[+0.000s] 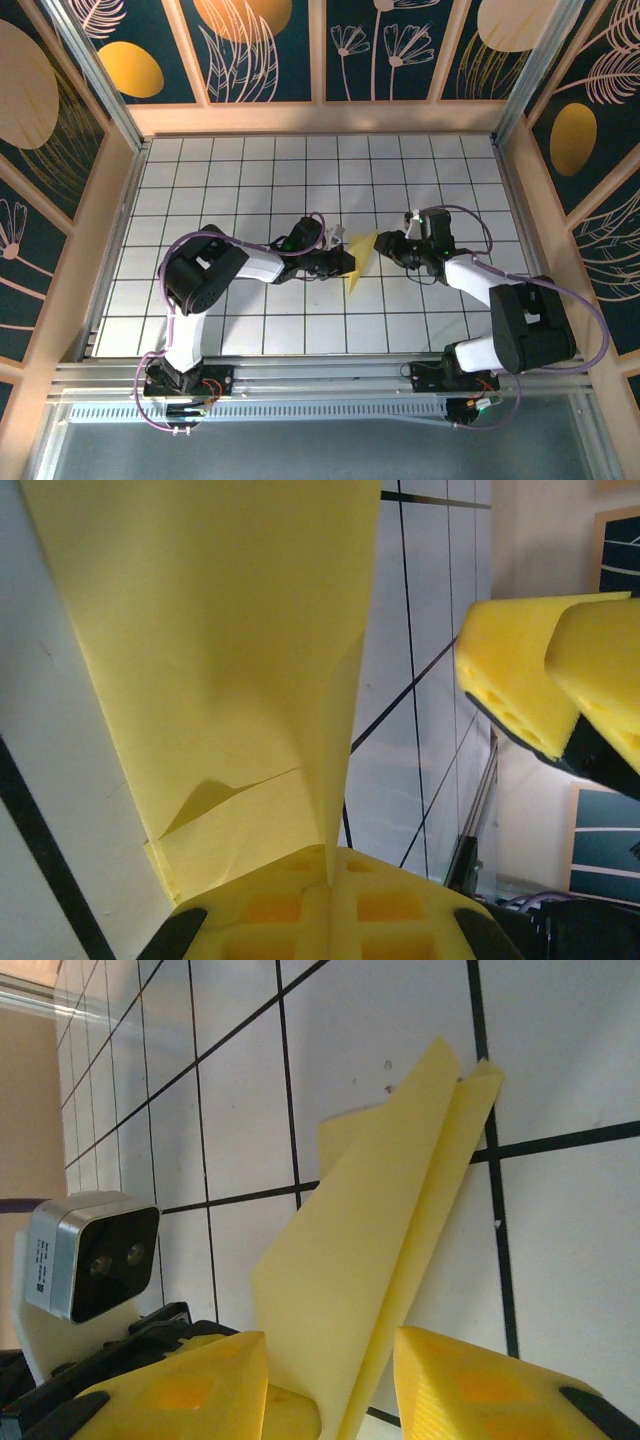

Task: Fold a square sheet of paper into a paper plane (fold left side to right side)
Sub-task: Fold the wing for the fifth time at the center of the table.

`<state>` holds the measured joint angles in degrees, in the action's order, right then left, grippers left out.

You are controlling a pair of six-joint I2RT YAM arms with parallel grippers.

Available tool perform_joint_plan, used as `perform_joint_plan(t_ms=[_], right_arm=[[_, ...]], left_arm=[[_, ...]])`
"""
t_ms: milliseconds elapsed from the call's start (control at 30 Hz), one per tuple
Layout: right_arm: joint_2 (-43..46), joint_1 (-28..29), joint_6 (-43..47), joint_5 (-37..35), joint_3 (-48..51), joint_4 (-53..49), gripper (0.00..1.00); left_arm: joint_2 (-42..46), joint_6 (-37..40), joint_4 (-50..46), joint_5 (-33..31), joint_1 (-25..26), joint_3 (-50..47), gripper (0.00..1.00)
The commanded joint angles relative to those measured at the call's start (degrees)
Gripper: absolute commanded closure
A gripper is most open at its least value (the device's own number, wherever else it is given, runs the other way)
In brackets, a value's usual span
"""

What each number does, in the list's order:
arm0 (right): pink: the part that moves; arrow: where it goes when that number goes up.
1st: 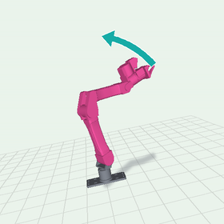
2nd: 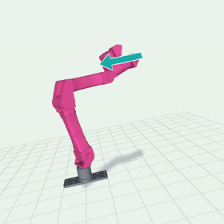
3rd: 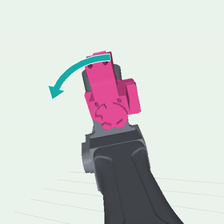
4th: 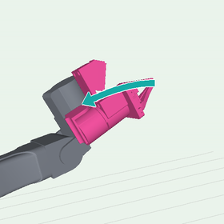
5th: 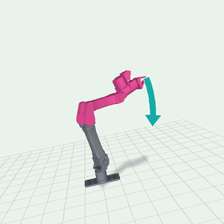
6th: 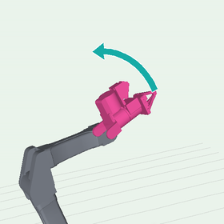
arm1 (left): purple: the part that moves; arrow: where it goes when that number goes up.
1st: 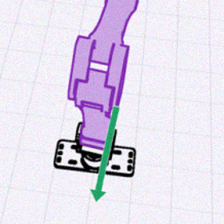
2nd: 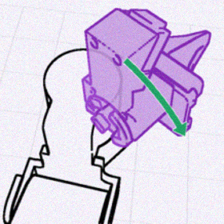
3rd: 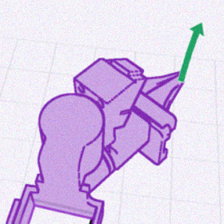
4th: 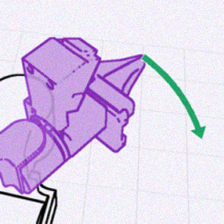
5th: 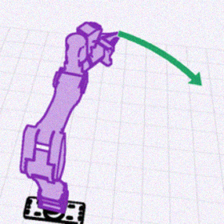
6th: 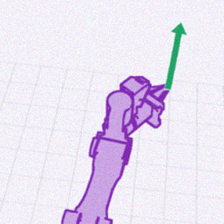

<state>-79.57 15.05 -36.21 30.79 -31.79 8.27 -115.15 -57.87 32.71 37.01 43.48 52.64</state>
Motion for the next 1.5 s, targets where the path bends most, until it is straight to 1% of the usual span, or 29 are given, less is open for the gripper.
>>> perform_joint_plan(t_ms=[0,333,567,1200,1333,1467], right_arm=[[-1.4,1.7,-3.1,-2.8,0.5,3.1,0.63],[-5.0,5.9,-6.4,-7.2,-1.3,2.0,0.67],[-6.9,7.8,-8.9,-8.6,-2.2,2.9,0.67],[-12.1,9.4,-9.0,-10.0,-5.5,1.5,0.65],[-13.3,9.5,-8.8,-10.4,-5.7,0.5,0.65],[-14.2,9.7,-8.4,-11.0,-5.7,0.0,0.65]], left_arm=[[-2.0,-3.5,5.5,2.0,-0.6,-1.2,1.0],[-3.2,-7.8,12.6,2.7,-1.3,-3.9,1.0],[-4.7,-10.4,15.8,3.5,-1.5,-4.5,1.0],[-5.9,-11.7,16.2,4.1,-1.5,-4.3,1.0],[-5.9,-11.7,16.2,3.9,-1.5,-4.5,0.92],[-5.0,-11.2,15.9,3.3,-1.6,-4.9,0.87]])
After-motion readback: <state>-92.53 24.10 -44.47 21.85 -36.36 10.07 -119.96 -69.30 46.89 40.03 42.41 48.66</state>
